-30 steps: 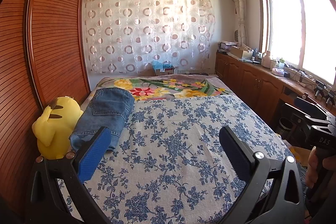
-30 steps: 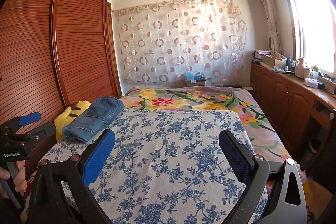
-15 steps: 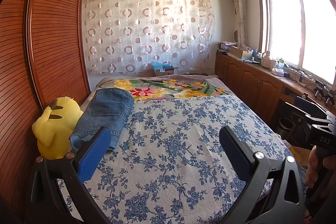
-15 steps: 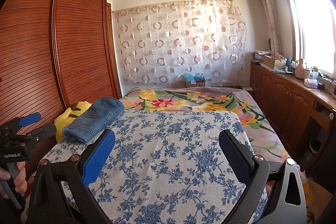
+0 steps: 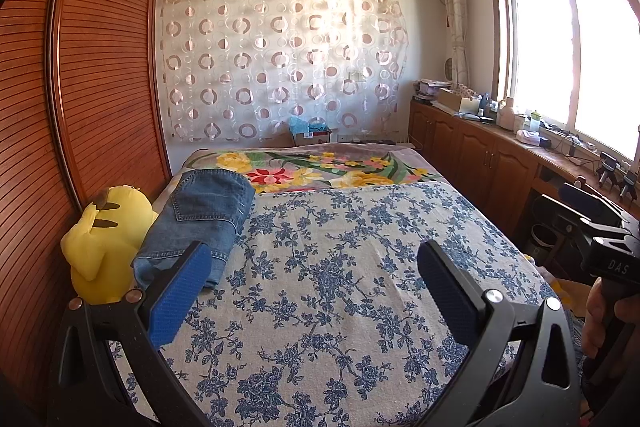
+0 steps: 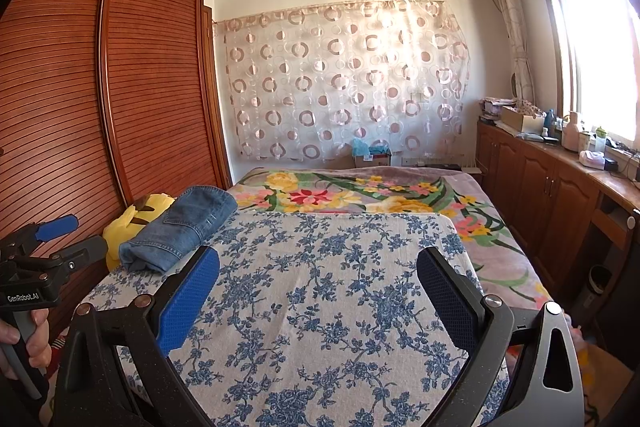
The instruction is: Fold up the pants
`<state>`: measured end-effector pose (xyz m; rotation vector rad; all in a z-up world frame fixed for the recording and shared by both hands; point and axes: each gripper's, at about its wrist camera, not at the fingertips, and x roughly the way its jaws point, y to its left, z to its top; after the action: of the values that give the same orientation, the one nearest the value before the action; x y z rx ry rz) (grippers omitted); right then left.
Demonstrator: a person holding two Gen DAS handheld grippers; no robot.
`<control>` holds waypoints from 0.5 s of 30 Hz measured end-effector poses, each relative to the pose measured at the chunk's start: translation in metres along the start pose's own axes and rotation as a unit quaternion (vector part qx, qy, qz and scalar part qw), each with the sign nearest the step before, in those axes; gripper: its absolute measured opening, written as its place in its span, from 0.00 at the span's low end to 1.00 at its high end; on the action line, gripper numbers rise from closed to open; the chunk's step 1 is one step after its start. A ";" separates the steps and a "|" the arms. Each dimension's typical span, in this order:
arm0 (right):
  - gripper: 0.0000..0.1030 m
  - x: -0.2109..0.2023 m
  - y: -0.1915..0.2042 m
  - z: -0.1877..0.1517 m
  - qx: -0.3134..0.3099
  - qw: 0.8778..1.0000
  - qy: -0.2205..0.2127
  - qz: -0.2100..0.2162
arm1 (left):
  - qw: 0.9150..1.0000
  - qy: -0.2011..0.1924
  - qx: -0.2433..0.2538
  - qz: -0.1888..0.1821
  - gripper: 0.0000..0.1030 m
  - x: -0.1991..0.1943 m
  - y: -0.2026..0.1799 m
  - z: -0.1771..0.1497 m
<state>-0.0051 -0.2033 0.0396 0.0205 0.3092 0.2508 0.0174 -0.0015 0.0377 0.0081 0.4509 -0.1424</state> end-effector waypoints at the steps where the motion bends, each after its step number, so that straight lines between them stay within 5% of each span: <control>1: 0.97 0.000 0.000 0.000 0.000 1.000 0.000 0.000 | 1.000 0.000 0.000 0.000 1.00 0.000 0.000 0.000; 15: 0.97 -0.001 0.000 0.000 -0.001 1.000 -0.001 0.000 | 1.000 -0.003 0.000 0.000 1.00 0.003 0.000 0.000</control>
<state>-0.0057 -0.2032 0.0395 0.0191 0.3074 0.2507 0.0196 -0.0023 0.0366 0.0085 0.4455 -0.1425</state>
